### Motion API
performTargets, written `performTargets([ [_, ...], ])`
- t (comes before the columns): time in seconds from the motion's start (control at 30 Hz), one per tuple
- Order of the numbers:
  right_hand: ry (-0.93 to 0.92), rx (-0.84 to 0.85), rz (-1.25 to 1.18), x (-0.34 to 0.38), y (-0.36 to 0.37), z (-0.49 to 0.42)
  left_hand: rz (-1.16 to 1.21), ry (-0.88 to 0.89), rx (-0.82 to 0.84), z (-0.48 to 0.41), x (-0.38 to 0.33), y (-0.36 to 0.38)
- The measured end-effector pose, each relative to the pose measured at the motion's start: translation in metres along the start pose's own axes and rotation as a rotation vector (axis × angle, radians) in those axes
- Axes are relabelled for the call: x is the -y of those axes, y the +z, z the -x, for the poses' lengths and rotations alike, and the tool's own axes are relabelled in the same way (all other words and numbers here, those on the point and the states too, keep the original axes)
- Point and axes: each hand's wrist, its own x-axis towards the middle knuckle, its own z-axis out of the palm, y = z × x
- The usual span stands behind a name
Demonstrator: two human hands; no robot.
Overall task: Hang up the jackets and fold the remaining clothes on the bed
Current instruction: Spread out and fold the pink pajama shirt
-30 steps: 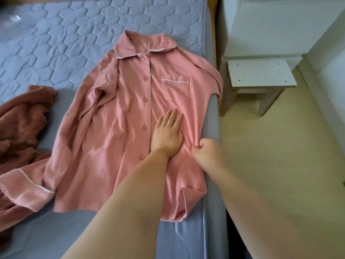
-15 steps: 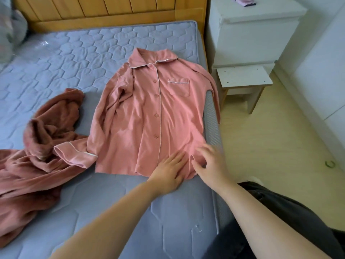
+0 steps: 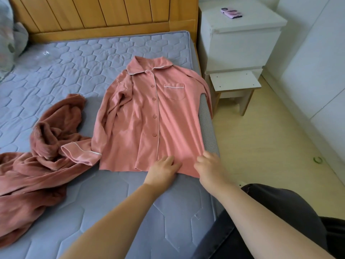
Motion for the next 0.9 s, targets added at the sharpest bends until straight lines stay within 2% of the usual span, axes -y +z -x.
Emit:
performTargets([
  [0.1,0.137,0.119,0.063,-0.002,0.009,0.005,-0.017,-0.038,0.136,0.007,-0.001,0.01],
  [0.23,0.355,0.041,-0.055,-0.005,0.002,0.008,0.008,-0.063,0.087,0.005,-0.003,0.011],
  [0.27,0.356,0.007,-0.065,-0.007,0.001,0.009,0.002,-0.045,0.056,0.005,-0.003,0.009],
  [0.4,0.109,-0.129,0.019,-0.008,0.0,0.004,0.063,0.049,-0.012,0.006,0.0,0.013],
  [0.43,0.073,-0.062,0.071,-0.005,0.001,0.005,0.086,0.071,0.0,0.007,0.001,0.014],
  [0.47,0.072,0.078,0.117,-0.002,0.002,0.007,0.109,0.085,0.018,0.008,0.003,0.015],
  [0.53,0.176,0.315,0.139,0.0,0.007,0.01,0.18,0.052,0.045,0.011,0.007,0.016],
  [0.6,0.195,0.32,0.111,0.006,0.005,0.01,0.244,-0.009,0.049,0.015,0.014,0.011],
  [0.73,0.16,0.264,0.129,0.024,0.007,0.001,0.256,-0.094,-0.216,0.037,0.039,-0.004],
  [0.8,0.122,0.268,0.136,0.036,0.014,-0.004,0.253,-0.274,-0.349,0.051,0.053,-0.014],
  [0.83,0.102,0.263,0.129,0.042,0.018,-0.007,0.313,-0.477,-0.4,0.058,0.06,-0.02],
  [0.9,0.064,0.262,0.104,0.056,0.022,-0.016,0.646,-1.047,-0.523,0.067,0.075,-0.034],
])
